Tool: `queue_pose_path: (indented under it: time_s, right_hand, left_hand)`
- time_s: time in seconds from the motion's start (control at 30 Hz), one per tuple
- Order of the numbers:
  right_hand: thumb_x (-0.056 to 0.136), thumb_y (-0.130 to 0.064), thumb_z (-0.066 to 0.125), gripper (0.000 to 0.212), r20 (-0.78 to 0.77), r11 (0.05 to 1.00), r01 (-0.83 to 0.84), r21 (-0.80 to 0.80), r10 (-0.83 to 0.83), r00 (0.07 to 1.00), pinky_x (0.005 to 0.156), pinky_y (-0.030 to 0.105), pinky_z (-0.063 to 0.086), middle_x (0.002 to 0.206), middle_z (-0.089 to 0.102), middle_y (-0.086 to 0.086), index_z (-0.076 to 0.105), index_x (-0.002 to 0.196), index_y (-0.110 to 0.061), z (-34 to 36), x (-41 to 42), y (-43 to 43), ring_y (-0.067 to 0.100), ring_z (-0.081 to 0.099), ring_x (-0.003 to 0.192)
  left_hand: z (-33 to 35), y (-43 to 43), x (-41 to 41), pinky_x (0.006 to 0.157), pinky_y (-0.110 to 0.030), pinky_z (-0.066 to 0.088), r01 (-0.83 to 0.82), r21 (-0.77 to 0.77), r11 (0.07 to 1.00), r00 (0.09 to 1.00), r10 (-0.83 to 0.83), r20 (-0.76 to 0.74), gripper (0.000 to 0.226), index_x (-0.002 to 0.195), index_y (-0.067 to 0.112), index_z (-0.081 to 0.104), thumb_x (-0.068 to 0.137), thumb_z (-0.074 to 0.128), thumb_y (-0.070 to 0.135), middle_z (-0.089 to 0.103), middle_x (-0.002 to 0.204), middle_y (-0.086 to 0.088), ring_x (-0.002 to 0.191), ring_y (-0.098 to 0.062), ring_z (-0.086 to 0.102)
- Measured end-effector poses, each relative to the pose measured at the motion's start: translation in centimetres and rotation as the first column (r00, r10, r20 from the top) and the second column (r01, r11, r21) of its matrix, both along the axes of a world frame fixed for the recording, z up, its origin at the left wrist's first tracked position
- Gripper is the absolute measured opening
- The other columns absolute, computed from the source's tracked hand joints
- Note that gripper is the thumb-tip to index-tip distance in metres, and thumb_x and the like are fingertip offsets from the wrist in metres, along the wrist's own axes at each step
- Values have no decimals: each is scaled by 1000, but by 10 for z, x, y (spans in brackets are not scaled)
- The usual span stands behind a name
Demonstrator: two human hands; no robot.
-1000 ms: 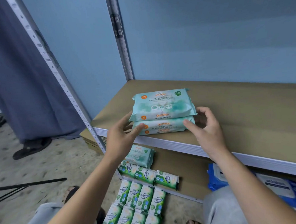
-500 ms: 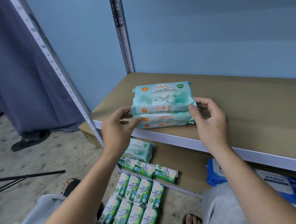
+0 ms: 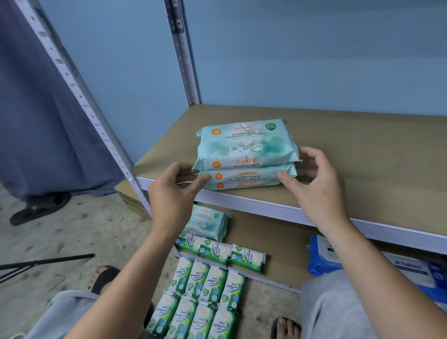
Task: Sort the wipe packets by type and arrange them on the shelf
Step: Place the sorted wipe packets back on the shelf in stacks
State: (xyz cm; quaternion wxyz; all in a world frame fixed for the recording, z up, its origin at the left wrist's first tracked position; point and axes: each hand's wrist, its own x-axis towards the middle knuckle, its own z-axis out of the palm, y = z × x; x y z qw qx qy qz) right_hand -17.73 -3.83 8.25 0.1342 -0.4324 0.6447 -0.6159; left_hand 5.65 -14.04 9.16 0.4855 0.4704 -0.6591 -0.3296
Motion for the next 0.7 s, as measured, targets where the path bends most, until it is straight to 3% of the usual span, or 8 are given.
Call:
queue_pose_path:
  time_s: [0.13, 0.2, 0.4, 0.53, 0.7]
  right_hand:
    - [82, -24, 82, 29, -44, 997, 38, 64, -35, 998, 78, 25, 56, 93, 71, -15, 65, 105, -25, -4, -1, -4, -2, 68, 86]
    - [82, -25, 82, 24, -54, 996, 62, 68, -58, 997, 78, 26, 57, 92, 71, -15, 66, 100, -24, -5, -2, -7, -1, 67, 85]
    - [82, -26, 82, 23, -64, 993, 86, 79, -81, 995, 73, 14, 53, 90, 70, -17, 65, 97, -25, -4, 0, -14, -4, 66, 83]
    - [82, -27, 82, 26, -48, 994, 79, 80, -76, 996, 70, 7, 49, 91, 70, -18, 65, 101, -24, -3, 0, -14, -6, 65, 84]
    - [86, -21, 78, 12, -79, 995, 77, 60, -73, 994, 68, 5, 44, 87, 69, -19, 67, 90, -20, -3, 1, -16, -7, 64, 80]
  left_hand:
    - [-5, -4, 1, 79, -30, 60, 3, 26, 1000, 1000, -4, 16, 21, 94, 21, 75, 77, 86, 27, 75, 83, 8, 80, -9, 73]
    - [-5, -5, 0, 78, -30, 60, 4, 38, 999, 1000, -4, 14, 20, 92, 21, 75, 77, 87, 27, 75, 81, 8, 80, -9, 73]
    - [-5, -9, -4, 73, -20, 56, 4, 30, 1000, 1000, -4, -5, 17, 86, 31, 70, 79, 85, 25, 73, 76, 15, 75, -3, 70]
    - [-8, -5, -4, 69, -10, 50, -1, -10, 1000, 999, 1, 33, 17, 92, 26, 71, 81, 83, 29, 73, 81, 13, 75, 2, 66]
    - [-9, -3, -7, 67, -4, 45, 1, -1, 1000, 999, -1, 52, 18, 93, 19, 70, 81, 83, 25, 69, 82, 19, 74, 10, 65]
